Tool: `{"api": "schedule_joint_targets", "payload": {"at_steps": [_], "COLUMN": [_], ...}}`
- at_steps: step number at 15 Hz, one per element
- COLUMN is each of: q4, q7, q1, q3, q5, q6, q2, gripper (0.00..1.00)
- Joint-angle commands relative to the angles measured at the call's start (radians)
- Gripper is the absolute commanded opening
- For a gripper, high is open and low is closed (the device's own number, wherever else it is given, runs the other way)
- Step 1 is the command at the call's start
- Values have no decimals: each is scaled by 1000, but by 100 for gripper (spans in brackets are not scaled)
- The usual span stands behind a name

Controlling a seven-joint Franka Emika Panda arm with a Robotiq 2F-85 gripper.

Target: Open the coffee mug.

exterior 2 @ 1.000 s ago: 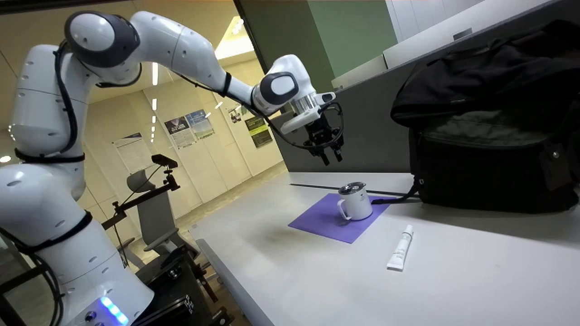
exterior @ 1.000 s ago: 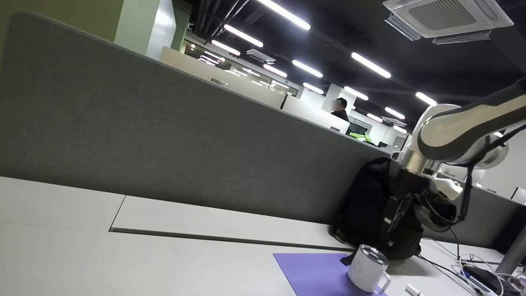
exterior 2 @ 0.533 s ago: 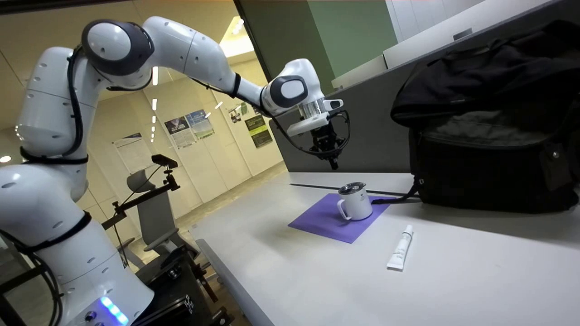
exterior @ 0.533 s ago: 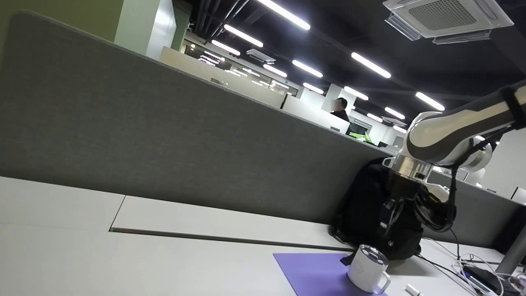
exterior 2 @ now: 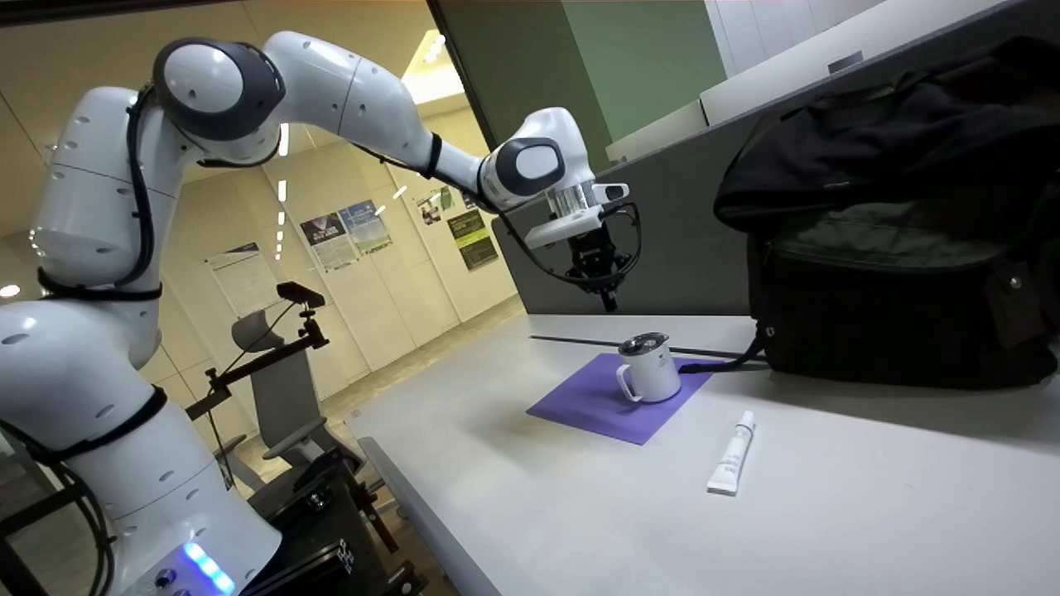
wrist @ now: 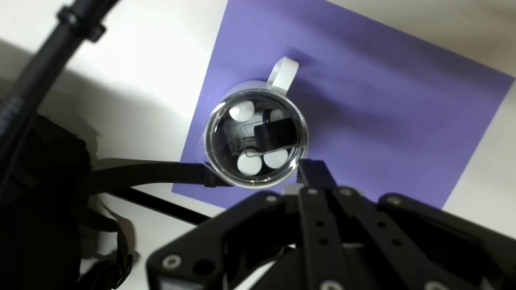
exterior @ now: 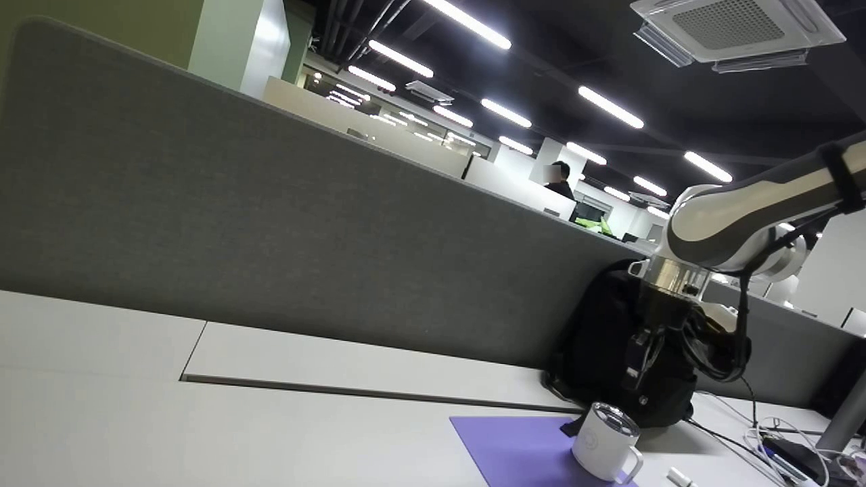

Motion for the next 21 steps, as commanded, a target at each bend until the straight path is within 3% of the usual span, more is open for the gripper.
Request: {"api": "schedule_joint_targets", "payload": {"at_steps": [1,21], "q4": [2,1], "q7": [2,0], "q1": [-3,-3], "q3": [3,6], "q5": [-3,-5], "q6": [-2,15], "q2": [1,14], "gripper": [1,1]}}
